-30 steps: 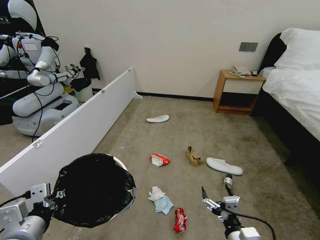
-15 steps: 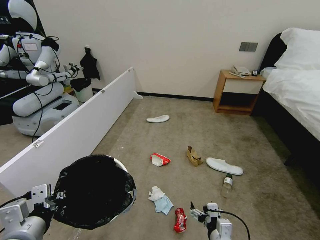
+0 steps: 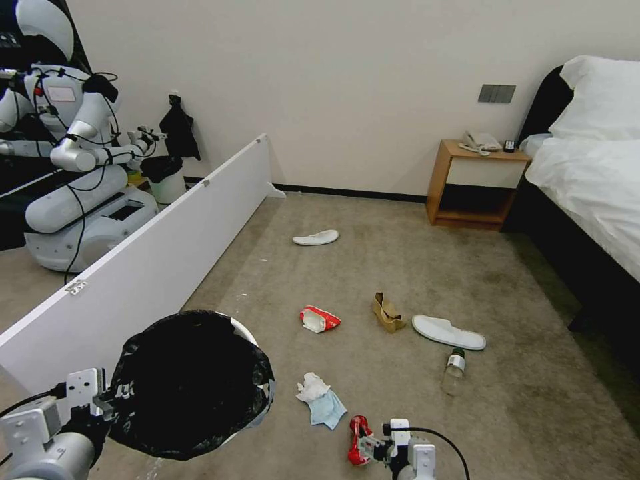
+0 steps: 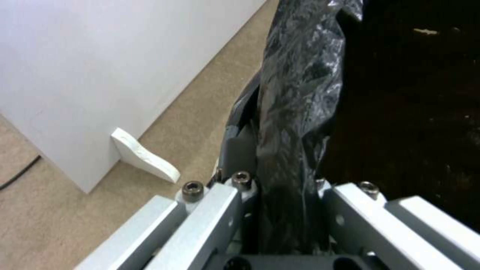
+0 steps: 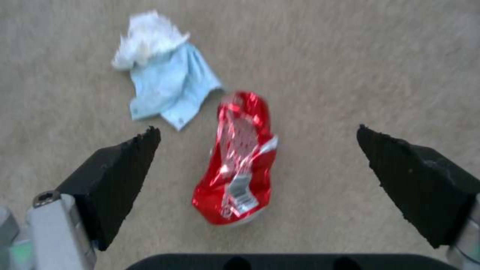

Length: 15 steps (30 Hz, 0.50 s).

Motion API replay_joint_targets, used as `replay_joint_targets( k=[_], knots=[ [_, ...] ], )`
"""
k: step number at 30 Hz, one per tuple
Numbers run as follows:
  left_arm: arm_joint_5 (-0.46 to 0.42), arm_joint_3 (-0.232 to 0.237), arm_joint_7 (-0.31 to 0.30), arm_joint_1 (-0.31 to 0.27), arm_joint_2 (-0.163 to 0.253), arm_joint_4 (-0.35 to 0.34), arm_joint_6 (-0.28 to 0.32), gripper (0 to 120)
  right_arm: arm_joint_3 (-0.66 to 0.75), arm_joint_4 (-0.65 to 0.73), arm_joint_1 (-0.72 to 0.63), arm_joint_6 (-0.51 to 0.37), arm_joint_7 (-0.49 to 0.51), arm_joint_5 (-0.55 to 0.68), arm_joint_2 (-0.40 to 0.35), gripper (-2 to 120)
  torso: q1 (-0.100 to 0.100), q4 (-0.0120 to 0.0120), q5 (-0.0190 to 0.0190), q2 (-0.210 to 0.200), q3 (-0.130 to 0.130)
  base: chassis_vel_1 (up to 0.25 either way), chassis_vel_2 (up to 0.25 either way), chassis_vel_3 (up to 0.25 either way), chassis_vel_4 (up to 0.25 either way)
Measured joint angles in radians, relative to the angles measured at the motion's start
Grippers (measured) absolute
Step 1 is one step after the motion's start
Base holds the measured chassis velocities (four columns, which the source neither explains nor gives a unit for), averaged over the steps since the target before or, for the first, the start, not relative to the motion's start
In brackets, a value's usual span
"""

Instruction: Pick up the trash bin, then pick up the garbage from the floor and place it into the trash bin.

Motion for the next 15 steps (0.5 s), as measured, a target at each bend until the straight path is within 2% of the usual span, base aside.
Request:
replay_joint_targets(
  k=[15],
  knots=[
    [0.001,0.002,0.002,-0.007,-0.002,0.011,0.001,3,-0.018,-0.194,0.095,0.003,-0.019,-0.003,0.054,100,0.0,0.0,0.0,0.0,0.0,0.0,0.0,0.0,0.0]
  ],
)
